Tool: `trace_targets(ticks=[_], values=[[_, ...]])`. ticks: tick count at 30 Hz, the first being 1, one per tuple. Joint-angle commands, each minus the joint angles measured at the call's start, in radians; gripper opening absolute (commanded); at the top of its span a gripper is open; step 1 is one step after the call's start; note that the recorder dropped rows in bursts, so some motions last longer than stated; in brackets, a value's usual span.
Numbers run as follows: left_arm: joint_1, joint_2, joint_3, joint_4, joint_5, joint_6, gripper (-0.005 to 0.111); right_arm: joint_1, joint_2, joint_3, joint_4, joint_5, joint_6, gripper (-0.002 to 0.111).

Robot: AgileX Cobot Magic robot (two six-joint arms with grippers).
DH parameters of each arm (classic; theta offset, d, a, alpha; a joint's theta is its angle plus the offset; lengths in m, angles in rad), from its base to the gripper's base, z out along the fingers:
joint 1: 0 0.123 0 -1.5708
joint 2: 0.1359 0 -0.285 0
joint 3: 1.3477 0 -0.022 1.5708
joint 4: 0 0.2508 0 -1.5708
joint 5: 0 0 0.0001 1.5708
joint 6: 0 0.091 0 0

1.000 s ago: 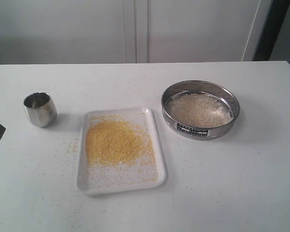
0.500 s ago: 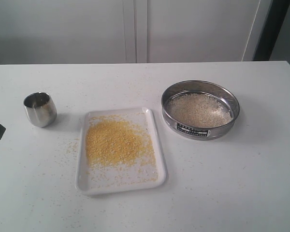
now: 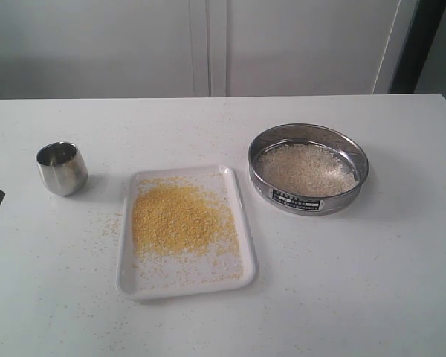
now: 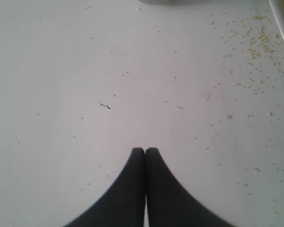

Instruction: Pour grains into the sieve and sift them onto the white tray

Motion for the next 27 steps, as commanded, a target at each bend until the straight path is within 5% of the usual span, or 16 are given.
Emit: trace_targets(ticks=[1, 10, 18, 27], values=[[-0.007, -0.048, 0.007, 0.000, 0.009, 0.015, 0.000, 0.001, -0.006, 0.005, -0.004, -0.001, 0.007, 0.000], [-0.007, -0.158, 0.009, -0.017, -0.026, 0.065, 0.000, 0.001, -0.006, 0.005, -0.004, -0.001, 0.007, 0.000], [-0.007, -0.271, 0.108, -0.053, -0.225, 0.065, 0.000, 0.001, -0.006, 0.005, -0.004, -0.001, 0.007, 0.000], [0.025, -0.442, 0.208, -0.053, -0.230, 0.062, 0.000, 0.001, -0.006, 0.005, -0.003, -0.001, 0.007, 0.000]])
